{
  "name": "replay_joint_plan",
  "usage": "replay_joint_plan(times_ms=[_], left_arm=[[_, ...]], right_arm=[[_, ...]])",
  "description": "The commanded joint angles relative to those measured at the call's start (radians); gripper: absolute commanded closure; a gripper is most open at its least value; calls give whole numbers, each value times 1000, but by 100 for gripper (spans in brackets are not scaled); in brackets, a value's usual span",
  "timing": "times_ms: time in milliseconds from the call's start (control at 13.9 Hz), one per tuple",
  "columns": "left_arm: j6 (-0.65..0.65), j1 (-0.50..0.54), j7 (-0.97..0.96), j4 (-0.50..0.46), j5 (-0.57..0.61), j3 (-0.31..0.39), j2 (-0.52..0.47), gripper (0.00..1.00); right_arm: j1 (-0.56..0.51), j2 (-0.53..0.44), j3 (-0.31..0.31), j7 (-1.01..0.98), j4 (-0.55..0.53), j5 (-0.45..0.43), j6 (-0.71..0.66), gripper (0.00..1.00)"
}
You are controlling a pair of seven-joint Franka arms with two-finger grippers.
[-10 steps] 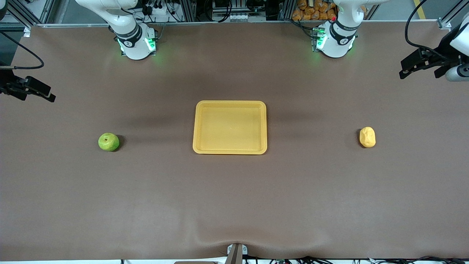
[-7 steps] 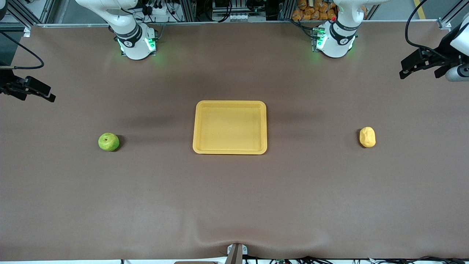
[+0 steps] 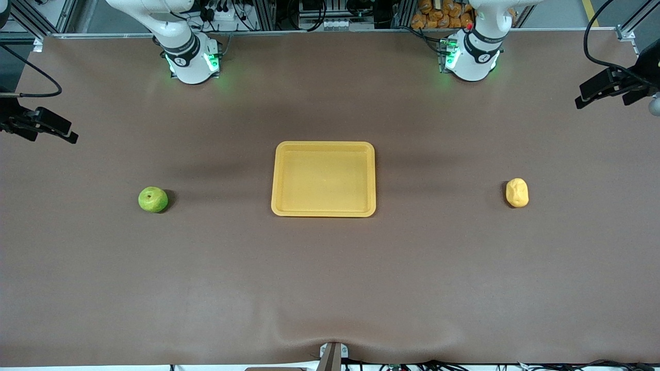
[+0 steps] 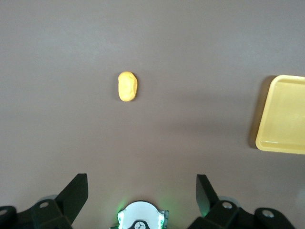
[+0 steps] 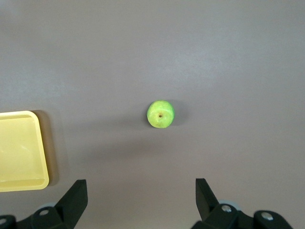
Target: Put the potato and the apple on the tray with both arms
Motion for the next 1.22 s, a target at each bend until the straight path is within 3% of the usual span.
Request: replay_joint_plan(times_ms=[0,574,1148], left_arm=[[-19,19,15,-9,-54,-8,-8,0],[50,23,12,-44,-67,-9,32,0],[271,29,12,-274,-30,-9,18,0]], right_arm=[[0,9,1,9,22,-20,-17,0],[0,9,1,9,22,-20,-17,0],[0,9,1,9,22,-20,-17,0]])
